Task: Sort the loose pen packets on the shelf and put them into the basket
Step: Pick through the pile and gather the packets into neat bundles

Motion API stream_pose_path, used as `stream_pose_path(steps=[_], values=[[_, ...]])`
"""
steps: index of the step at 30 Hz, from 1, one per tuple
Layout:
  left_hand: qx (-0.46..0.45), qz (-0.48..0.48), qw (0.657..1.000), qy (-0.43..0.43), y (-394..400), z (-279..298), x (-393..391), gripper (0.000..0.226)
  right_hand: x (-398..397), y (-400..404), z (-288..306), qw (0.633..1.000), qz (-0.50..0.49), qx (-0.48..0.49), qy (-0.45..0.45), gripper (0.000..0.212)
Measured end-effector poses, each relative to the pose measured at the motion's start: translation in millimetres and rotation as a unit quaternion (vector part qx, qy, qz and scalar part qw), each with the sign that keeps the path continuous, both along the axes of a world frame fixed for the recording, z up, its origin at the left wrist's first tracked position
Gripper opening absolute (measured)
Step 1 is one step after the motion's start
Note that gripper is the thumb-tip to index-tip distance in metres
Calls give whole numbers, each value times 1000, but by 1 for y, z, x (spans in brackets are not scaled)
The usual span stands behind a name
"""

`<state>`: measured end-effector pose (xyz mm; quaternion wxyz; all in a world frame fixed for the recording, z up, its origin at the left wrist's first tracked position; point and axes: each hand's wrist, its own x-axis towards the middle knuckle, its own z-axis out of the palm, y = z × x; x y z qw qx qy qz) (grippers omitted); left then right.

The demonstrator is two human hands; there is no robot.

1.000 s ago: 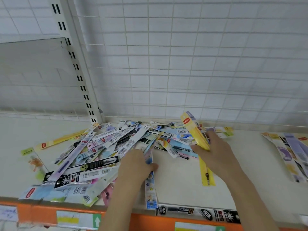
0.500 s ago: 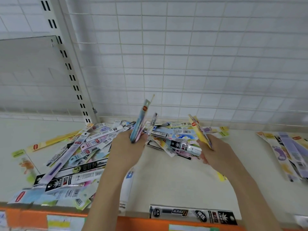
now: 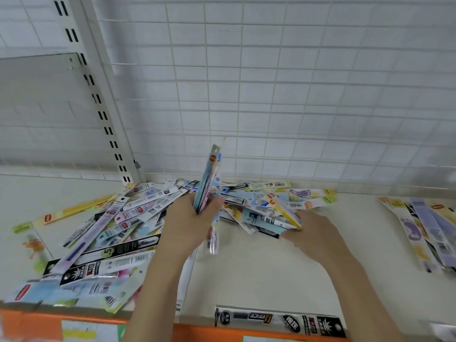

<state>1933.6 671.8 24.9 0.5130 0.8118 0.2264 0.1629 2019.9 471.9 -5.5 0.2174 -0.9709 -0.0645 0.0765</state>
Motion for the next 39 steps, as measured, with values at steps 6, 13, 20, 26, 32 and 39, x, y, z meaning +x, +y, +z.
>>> stream_pose_path(steps=[6,13,20,26,32,39], values=[[71,1,997,14,0,-3,1,27,6,-9,4,1000,-7,18,-4,15],[36,-1,999,1,-10,-1,2,11,6,-20,14,993,42,-46,-100,21],[8,-3,1000,27,-16,1,-2,22,3,-21,0,987,76,-52,-128,14],[-47,-12,999,13,-15,-1,-6,19,-4,-10,-8,990,79,-77,-83,39],[-36,-24,999,6,-10,-5,-7,21,-1,-15,-1,992,57,-64,-91,30],[-22,-31,999,-8,-11,-7,-7,19,2,-30,12,981,62,-84,-166,20]])
